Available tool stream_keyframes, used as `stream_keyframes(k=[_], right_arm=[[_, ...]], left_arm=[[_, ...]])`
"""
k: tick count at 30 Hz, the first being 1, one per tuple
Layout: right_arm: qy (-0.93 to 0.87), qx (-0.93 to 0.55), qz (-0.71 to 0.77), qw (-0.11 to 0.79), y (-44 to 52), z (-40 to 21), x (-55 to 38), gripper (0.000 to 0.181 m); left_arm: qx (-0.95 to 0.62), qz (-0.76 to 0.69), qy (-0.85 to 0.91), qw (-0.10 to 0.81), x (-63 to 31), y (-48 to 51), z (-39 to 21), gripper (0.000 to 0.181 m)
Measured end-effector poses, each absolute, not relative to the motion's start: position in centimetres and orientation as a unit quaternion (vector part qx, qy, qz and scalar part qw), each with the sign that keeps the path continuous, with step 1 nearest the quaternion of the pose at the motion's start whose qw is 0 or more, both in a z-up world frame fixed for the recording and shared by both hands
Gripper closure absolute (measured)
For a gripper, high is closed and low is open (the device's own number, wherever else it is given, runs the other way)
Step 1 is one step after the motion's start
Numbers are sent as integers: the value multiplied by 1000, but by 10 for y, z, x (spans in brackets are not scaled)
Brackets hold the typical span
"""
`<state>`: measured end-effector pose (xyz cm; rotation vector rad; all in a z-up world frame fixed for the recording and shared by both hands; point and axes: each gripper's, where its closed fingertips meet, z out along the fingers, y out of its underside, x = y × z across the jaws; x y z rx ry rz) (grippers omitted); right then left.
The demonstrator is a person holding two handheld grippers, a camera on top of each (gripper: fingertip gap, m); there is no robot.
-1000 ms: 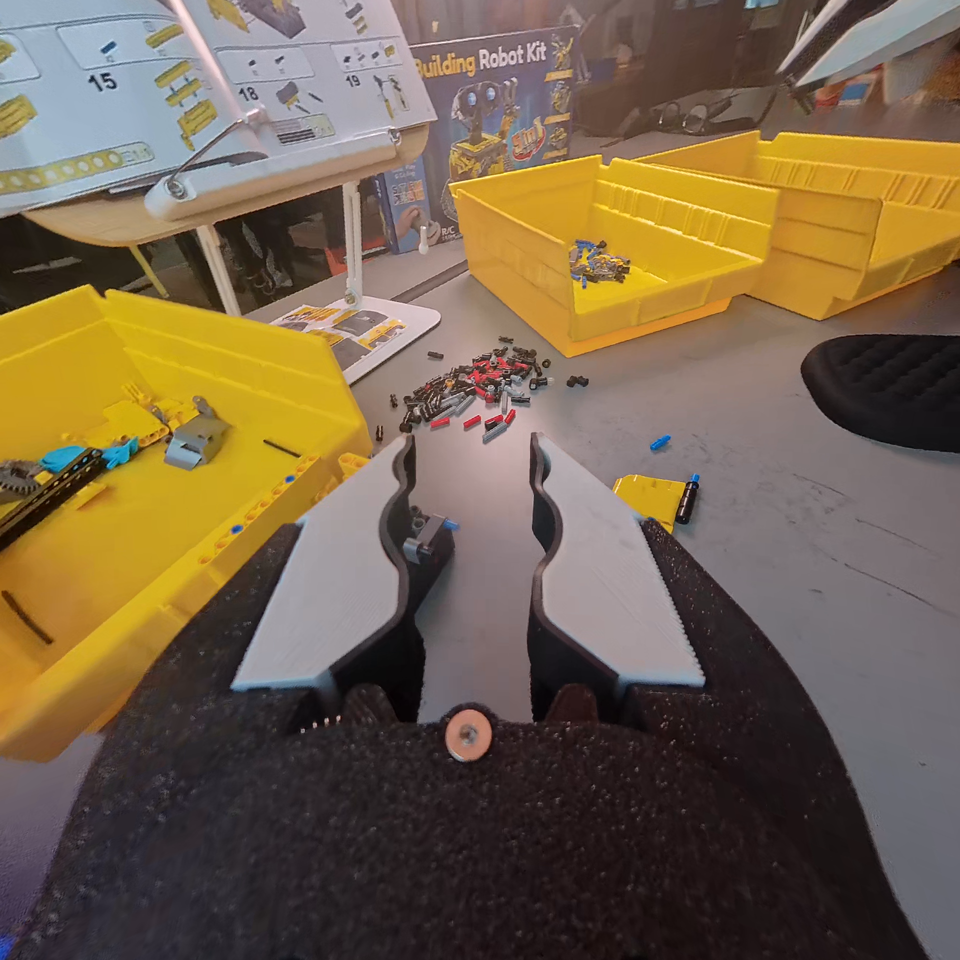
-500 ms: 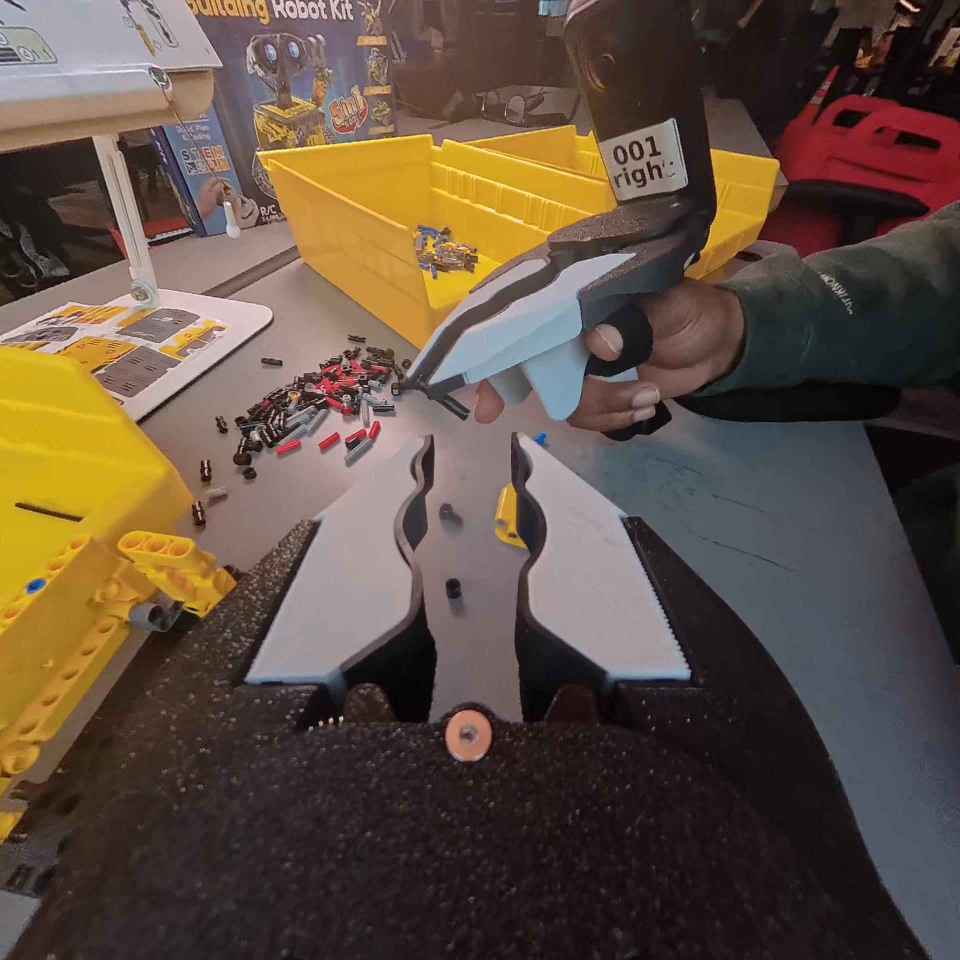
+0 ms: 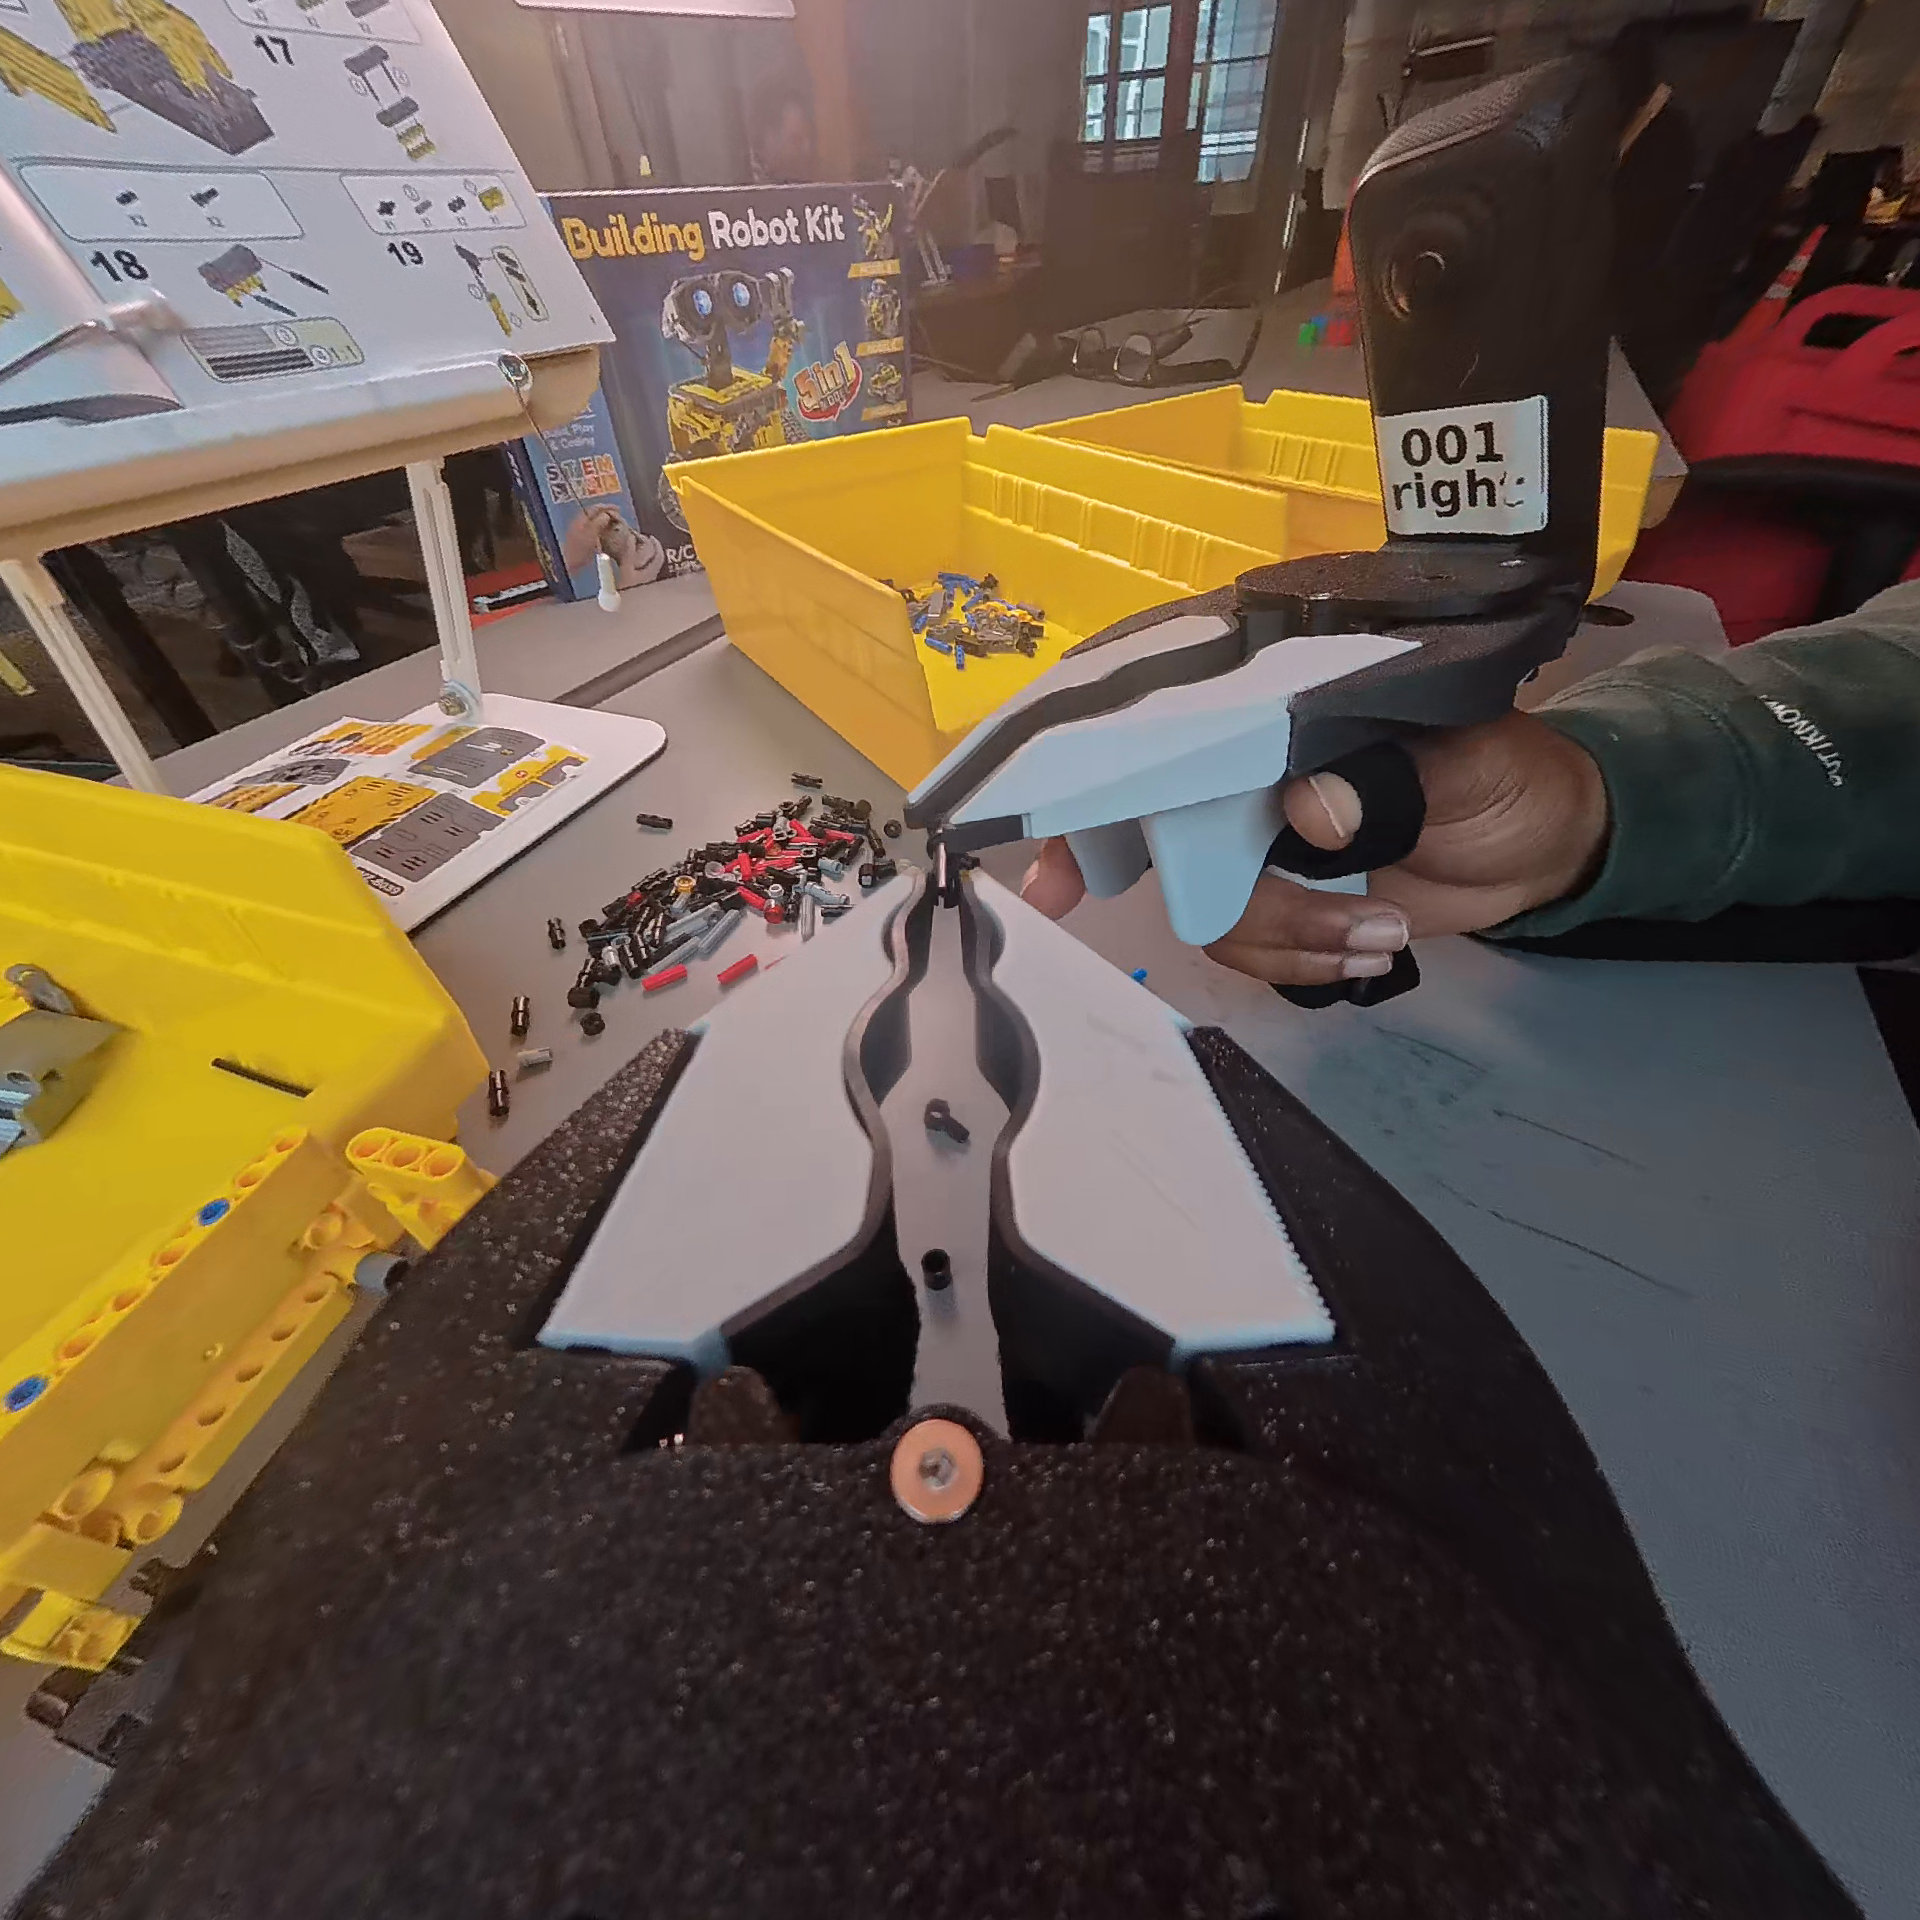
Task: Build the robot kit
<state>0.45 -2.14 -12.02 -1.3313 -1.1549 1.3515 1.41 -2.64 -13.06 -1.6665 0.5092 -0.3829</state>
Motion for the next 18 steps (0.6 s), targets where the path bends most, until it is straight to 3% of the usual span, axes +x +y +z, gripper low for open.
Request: stream_keyframes(k=[4, 18], right_arm=[[-510, -515, 520, 451, -28, -124, 7, 172], [-656, -381, 584, 289, -83, -132, 51, 173]], left_arm=[[-729, -155, 247, 620, 16, -32, -136, 178], [-670, -294, 375, 569, 61, -83, -137, 179]])
